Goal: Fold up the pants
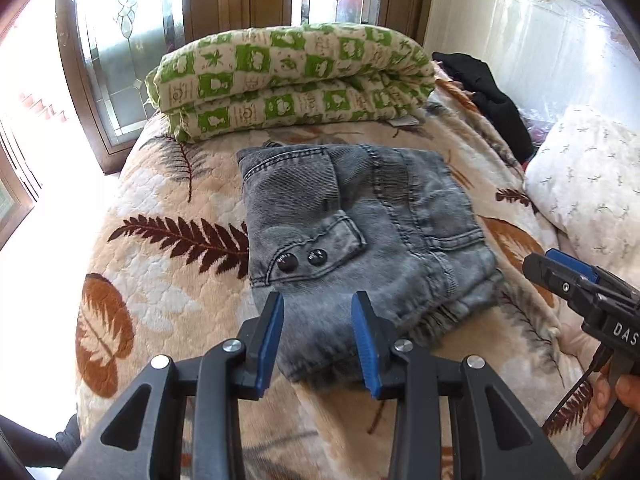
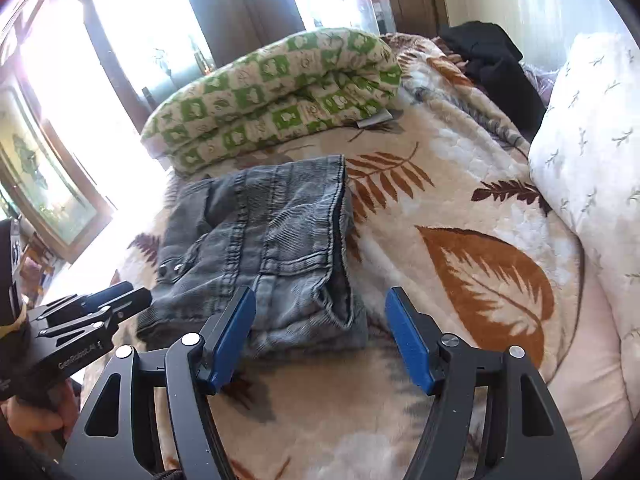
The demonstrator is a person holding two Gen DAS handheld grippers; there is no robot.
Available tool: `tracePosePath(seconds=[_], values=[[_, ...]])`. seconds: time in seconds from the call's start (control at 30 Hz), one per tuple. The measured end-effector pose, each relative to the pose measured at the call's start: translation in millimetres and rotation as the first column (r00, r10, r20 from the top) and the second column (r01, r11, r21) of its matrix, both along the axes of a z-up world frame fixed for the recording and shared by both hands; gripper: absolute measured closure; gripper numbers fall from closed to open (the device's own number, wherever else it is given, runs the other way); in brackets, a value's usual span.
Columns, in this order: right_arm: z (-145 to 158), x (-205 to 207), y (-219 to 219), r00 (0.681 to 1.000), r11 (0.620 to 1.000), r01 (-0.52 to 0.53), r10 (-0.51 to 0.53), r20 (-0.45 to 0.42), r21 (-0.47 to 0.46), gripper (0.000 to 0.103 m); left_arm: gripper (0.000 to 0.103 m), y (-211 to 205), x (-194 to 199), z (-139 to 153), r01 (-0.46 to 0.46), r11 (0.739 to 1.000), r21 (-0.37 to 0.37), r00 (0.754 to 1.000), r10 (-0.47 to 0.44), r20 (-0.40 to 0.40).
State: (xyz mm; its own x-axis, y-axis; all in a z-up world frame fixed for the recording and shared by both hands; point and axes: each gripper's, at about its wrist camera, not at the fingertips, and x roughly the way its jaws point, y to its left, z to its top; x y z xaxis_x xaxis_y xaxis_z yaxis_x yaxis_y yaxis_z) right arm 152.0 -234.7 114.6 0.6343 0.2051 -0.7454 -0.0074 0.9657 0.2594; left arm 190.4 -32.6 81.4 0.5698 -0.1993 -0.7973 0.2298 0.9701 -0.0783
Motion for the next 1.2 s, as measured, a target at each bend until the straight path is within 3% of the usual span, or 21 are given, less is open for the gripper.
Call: tracePosePath(seconds=[0.43,0.77,0.87,1.2], values=[[40,-57,13,0.996,0.998,-0.061,0.061,0.058,-0.011,0.035,0.064,-5,-46,25,0.005,0.999,-0.05,1.0,-0.004,0.02],[47,-85,21,0.995,0.997,-0.059,0.063,0.081,-0.048,0.03,0.039,0,-74,31,-0.01,0.998,-0.054,0.999,0.012,0.034],[46,-93,22,0.994,0.997,-0.054,0.059,0.09,-0.056,0.023,0.031,3,-80,30,-0.021,0.999,-0.047,0.999,0.023,0.033],[44,-107,28,0.992,0.996,-0.065,0.07,0.1,-0.057,0.018,0.016,17,-95,26,-0.064,0.996,-0.062,0.997,0.067,0.046]])
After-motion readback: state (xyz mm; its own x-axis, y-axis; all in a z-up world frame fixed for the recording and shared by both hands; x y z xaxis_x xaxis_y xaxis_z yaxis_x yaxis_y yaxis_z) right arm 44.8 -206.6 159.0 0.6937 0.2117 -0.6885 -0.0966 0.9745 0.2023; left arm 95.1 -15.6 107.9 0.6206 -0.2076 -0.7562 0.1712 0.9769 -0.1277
